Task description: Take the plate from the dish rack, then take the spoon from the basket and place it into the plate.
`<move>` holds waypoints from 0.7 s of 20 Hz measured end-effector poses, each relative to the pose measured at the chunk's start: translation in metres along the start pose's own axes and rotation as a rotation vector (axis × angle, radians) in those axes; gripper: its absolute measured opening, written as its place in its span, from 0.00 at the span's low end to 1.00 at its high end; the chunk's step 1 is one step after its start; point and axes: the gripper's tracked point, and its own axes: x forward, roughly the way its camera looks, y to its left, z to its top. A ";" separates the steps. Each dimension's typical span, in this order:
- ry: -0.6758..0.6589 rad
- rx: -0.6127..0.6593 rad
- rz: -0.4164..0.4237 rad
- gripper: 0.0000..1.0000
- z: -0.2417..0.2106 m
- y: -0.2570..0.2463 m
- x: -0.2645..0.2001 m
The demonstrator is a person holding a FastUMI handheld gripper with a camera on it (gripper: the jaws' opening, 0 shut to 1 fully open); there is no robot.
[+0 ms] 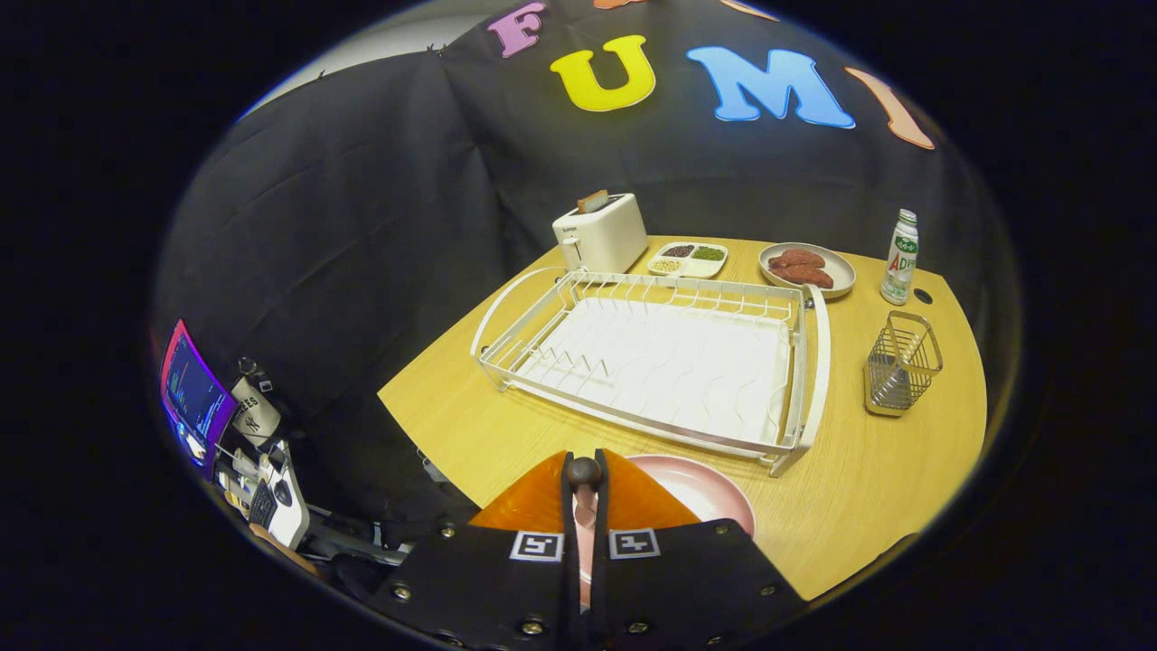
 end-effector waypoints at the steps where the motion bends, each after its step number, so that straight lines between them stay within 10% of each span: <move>1: 0.002 0.000 0.001 0.07 -0.001 0.000 0.002; 14: -0.048 0.037 -0.009 0.16 0.018 -0.017 -0.020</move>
